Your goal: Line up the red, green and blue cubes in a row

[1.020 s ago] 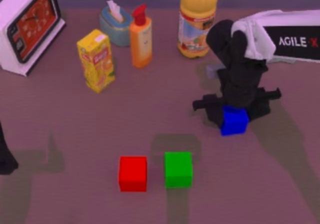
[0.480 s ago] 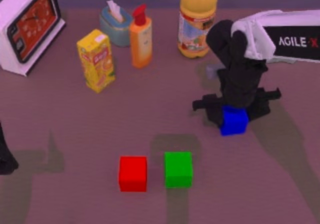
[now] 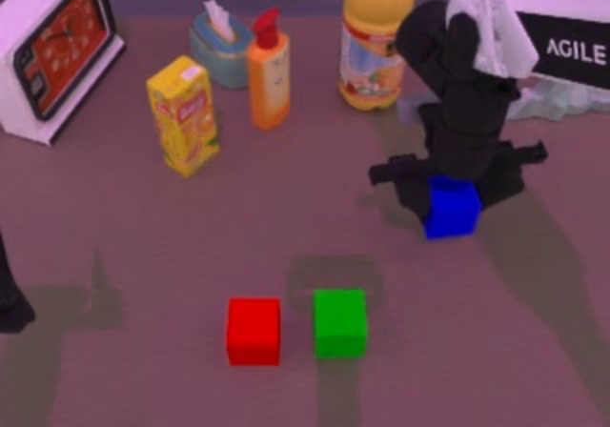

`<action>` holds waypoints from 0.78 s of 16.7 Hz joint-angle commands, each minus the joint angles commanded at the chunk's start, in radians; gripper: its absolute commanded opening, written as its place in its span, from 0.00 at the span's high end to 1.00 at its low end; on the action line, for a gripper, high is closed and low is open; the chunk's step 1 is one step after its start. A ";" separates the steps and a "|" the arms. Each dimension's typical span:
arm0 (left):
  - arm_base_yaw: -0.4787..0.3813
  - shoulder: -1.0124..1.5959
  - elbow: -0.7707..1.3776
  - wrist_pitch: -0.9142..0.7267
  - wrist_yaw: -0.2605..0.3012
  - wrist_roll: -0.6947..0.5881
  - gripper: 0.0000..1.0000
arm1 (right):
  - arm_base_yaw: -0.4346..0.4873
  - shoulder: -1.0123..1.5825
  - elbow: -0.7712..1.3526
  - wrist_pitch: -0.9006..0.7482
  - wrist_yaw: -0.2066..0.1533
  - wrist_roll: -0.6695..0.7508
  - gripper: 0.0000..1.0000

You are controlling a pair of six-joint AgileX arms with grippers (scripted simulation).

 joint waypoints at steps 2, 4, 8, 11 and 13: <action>0.000 0.000 0.000 0.000 0.000 0.000 0.00 | 0.003 -0.026 0.036 -0.055 0.000 -0.002 1.00; 0.000 0.000 0.000 0.000 0.000 0.000 0.00 | 0.004 -0.035 0.045 -0.068 0.000 -0.003 1.00; 0.000 0.000 0.000 0.000 0.000 0.000 0.00 | 0.001 -0.034 0.040 -0.064 -0.001 0.001 1.00; 0.000 0.000 0.000 0.000 0.000 0.000 0.00 | 0.041 -0.100 -0.029 -0.048 -0.001 0.068 1.00; 0.000 0.000 0.000 0.000 0.000 0.000 0.00 | 0.087 -0.173 -0.127 -0.032 -0.002 0.144 1.00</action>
